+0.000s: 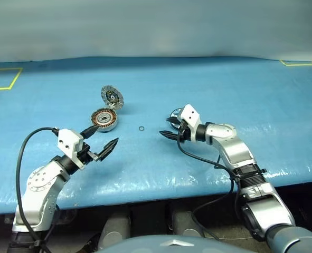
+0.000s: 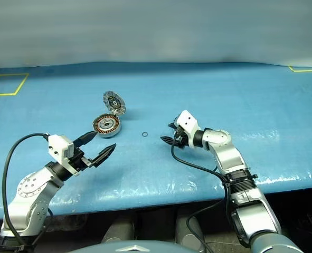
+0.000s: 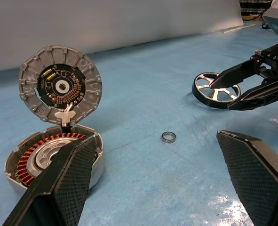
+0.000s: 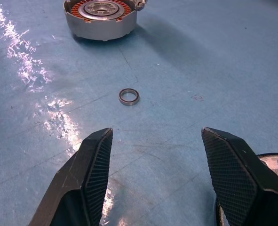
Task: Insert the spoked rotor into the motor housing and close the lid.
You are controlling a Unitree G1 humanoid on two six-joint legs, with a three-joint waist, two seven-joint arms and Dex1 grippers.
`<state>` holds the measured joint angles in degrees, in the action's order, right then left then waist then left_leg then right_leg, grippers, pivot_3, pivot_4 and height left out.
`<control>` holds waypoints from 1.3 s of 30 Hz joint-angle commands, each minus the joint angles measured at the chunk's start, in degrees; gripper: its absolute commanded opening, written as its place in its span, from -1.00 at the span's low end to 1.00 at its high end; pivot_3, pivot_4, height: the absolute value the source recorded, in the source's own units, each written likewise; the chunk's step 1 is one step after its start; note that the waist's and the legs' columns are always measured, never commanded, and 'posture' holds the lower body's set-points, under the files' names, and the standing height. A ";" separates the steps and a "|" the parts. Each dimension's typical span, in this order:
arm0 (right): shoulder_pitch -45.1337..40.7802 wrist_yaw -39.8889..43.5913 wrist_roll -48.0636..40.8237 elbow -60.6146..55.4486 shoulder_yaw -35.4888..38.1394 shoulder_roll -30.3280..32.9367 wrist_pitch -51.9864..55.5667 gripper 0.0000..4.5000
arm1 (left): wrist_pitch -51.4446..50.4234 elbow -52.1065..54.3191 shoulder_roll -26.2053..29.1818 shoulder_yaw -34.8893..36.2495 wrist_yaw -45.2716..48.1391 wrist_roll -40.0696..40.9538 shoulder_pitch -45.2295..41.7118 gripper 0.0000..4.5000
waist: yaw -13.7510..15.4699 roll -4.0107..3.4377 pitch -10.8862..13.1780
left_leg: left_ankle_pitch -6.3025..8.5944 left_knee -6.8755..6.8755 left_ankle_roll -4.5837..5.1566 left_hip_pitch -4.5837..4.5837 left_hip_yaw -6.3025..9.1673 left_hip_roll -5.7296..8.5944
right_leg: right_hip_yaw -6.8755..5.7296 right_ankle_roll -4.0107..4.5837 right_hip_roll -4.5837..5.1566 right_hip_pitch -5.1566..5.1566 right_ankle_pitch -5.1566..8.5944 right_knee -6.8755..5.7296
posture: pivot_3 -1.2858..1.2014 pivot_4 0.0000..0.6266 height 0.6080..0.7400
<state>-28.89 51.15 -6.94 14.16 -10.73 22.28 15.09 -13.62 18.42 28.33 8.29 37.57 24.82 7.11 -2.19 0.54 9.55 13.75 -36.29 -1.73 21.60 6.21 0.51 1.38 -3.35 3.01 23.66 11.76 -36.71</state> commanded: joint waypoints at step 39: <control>1.95 5.07 -7.91 -17.78 -0.94 3.30 7.27 0.41 | 11.46 -41.06 20.35 -41.27 35.68 -53.99 -60.59 0.99 | -0.92 0.25 0.31 | 0.00 0.03 0.02 0.15 0.05 0.00 | -0.02 -0.07 -0.06 0.17 0.00 -0.11 | 0.03 -0.52 1.00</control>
<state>-26.79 56.60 -14.58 -1.36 -12.58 25.25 23.09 -3.62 -21.48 48.67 -33.23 73.70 -27.64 -51.69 -3.11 0.79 9.86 13.76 -36.26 -1.71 21.75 6.26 0.51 1.36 -3.42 2.95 23.83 11.76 -36.83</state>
